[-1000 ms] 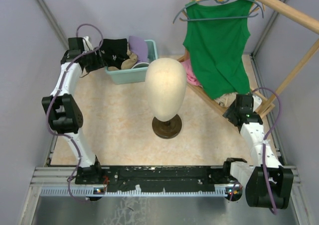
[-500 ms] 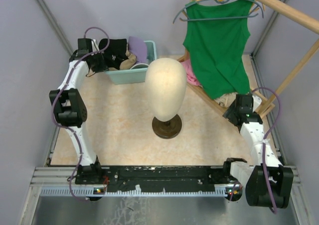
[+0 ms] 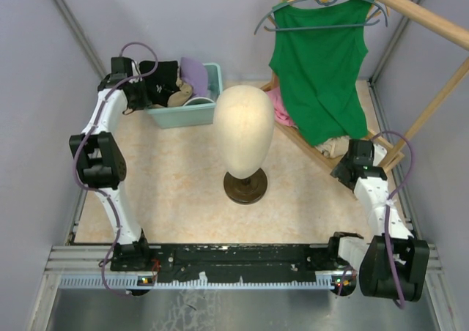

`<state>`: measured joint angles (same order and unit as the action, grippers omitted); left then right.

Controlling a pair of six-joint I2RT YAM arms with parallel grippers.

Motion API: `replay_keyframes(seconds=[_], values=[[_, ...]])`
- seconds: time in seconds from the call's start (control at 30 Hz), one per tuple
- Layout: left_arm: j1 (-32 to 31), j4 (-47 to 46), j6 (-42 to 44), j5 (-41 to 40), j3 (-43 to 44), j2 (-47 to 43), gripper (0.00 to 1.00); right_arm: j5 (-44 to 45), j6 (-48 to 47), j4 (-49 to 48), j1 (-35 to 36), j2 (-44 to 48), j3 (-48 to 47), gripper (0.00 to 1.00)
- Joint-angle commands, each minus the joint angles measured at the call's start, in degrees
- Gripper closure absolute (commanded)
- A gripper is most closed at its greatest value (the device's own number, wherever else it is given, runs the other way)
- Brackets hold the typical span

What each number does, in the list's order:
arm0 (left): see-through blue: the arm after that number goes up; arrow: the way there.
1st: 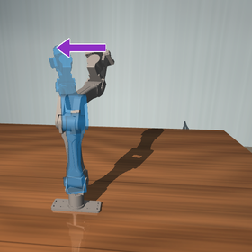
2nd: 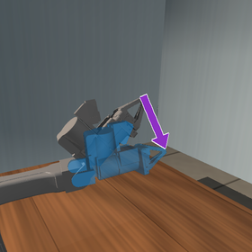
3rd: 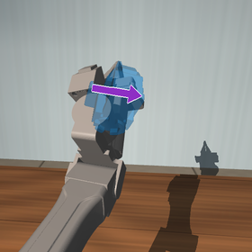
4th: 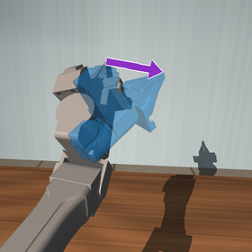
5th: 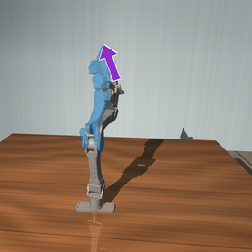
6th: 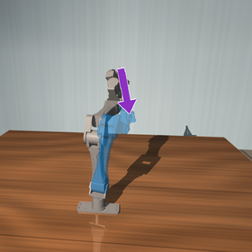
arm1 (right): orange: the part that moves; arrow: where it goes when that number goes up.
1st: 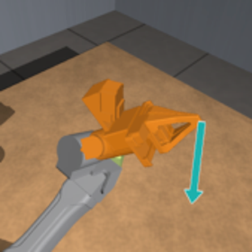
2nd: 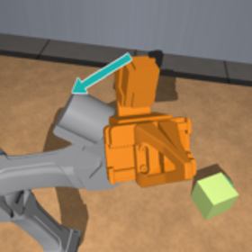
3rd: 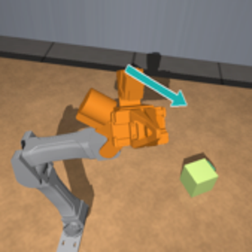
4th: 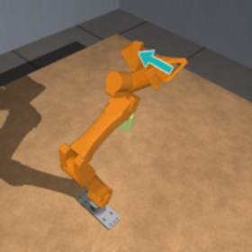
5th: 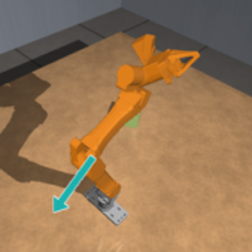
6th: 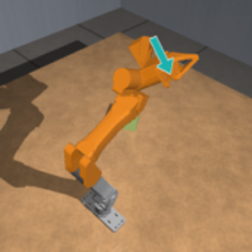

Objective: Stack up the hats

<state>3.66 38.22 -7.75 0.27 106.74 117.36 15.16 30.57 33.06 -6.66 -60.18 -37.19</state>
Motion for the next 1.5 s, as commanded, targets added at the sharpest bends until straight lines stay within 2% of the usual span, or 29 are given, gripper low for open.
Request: replay_keyframes(seconds=[0.0, 0.07, 0.13, 0.23, 0.37, 0.47, 0.53, 0.6, 0.77, 1.03, 1.2, 1.47], values=[[0.81, 1.12, 1.81, -3.63, -0.14, -3.90, 0.72, 1.34, -0.18, 1.96, -0.58, -0.51, -1.26, 0.38], [0.84, 1.66, 1.82, -3.09, 1.06, -4.01, 0.66, 0.95, 0.30, 2.66, -0.91, -1.46, -2.28, 0.38], [0.83, 2.62, 1.39, -2.19, 3.38, -3.76, 0.49, -0.02, 0.61, 3.36, -1.24, -2.96, -3.17, 0.38], [0.84, 3.67, 0.73, 0.82, 7.23, -3.78, 0.39, -1.55, 0.61, 3.64, -1.82, -6.35, -3.46, 0.39], [0.82, 4.98, -0.21, 3.92, 12.25, -4.61, 0.32, -2.22, 1.00, 1.06, -5.22, -11.29, -2.62, 0.44], [0.83, 4.47, -0.89, 6.17, 13.68, -6.43, 0.29, 0.54, 1.38, -1.53, -6.87, -12.42, -2.43, 0.58], [0.87, 3.67, -1.26, 8.88, 13.68, -7.93, 0.31, 3.61, 1.11, -2.89, -7.13, -13.44, -3.02, 0.71], [0.88, 2.67, -1.76, 12.14, 13.33, -8.99, 0.36, 6.54, 0.40, -4.09, -7.38, -15.42, -4.27, 0.78], [0.83, 1.98, -2.29, 14.32, 12.66, -9.43, 0.44, 10.39, -1.74, -6.68, -9.24, -21.86, -9.36, 0.78], [0.46, -0.60, -2.87, 19.62, 8.93, -9.58, 0.46, 12.34, -3.99, -8.68, -9.86, -33.58, -20.06, 0.78], [-1.55, -1.45, -1.87, 18.60, 7.58, -10.69, 0.46, 11.50, -5.07, -9.26, -9.86, -41.91, -26.68, 0.78], [-3.32, -4.14, -1.14, 18.70, 0.08, -13.91, 0.46, 7.96, -5.94, -11.59, -9.78, -51.47, -37.18, 0.78]])
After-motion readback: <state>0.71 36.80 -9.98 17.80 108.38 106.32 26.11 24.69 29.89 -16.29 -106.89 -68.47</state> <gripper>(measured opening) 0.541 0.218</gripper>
